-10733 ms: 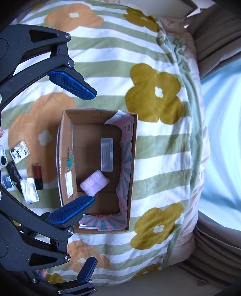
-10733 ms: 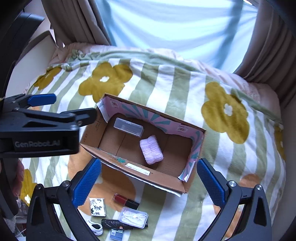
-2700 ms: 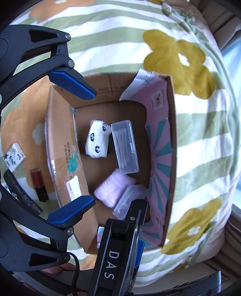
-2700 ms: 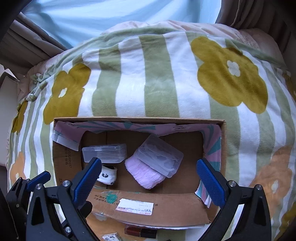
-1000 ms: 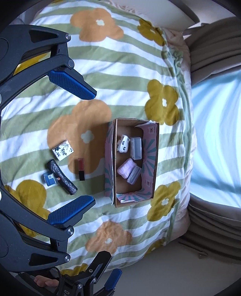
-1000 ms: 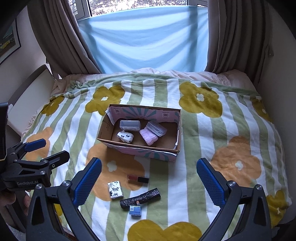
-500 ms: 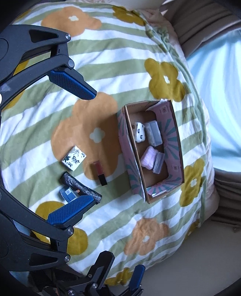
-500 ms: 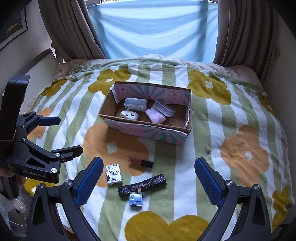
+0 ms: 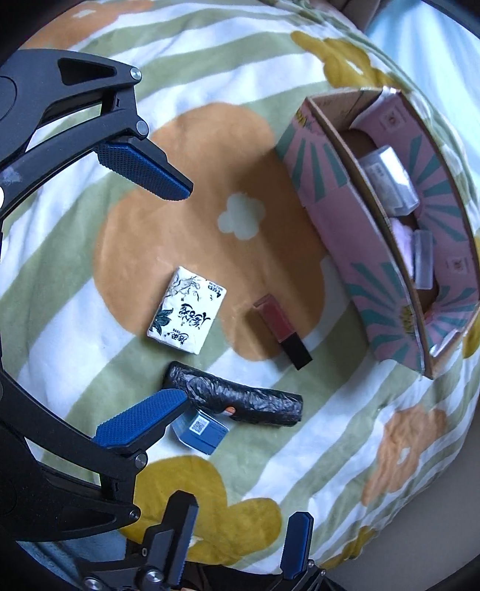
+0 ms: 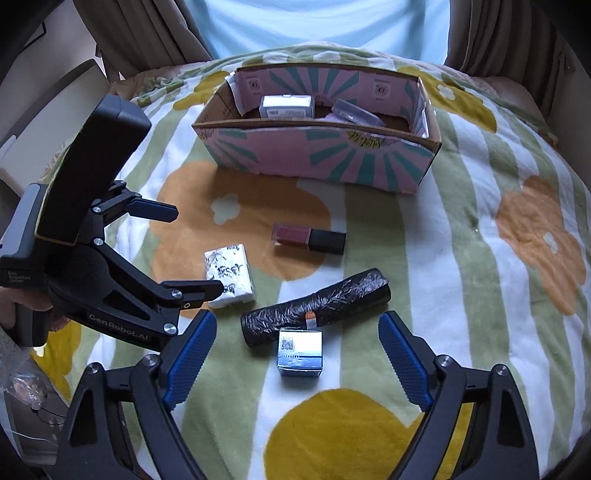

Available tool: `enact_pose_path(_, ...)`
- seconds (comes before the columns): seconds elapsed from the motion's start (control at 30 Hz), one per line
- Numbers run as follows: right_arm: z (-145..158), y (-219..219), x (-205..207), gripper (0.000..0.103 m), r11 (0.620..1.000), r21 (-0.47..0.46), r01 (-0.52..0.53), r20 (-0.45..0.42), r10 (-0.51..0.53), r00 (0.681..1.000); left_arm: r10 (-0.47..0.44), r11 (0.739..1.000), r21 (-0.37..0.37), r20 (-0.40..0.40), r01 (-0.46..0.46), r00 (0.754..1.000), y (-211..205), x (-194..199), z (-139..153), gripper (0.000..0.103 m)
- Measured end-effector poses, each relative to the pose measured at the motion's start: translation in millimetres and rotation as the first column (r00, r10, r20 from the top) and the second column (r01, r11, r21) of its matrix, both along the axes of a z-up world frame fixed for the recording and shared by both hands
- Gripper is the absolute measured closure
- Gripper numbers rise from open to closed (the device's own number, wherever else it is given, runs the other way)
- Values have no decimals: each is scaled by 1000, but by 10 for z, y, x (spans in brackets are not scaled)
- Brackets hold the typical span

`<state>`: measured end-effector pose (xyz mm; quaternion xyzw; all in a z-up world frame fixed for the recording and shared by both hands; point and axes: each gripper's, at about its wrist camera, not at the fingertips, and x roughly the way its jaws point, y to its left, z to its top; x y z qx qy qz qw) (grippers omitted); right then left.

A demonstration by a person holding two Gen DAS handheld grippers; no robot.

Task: Organize objects
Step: 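Grasp the white floral tissue pack with the left tool while the right tool grasps the blue box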

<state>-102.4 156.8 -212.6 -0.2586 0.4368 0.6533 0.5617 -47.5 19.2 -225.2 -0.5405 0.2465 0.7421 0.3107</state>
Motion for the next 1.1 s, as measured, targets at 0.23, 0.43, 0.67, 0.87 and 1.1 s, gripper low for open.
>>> enact_pose_path(0.23,-487,-20,-90,29,996,-86,36,-16,-37,999,-62,996,-56,48,65,997,45,-36,-593,5)
enact_pose_path(0.43,-587,4,-156,33,997,-72,24,24,-22,999,-68,995,-62,78,73,995,33,-60,-802,9)
enact_pose_path(0.67,-689,79,-212,60,994,-107,21,9,-20,1000,-86,994,-53,89,91,992,89,-45,-878,16)
enact_pose_path(0.87,-726,94,-126,68,992,-121,47,-14,-49,999,-110,993,-39,103,115,989,87,-39,-861,38)
enact_pose_path(1.1,-657,69,-91,68,991,-128,47,-2,-48,999,-98,994,-32,107,102,989,29,-35,-811,39)
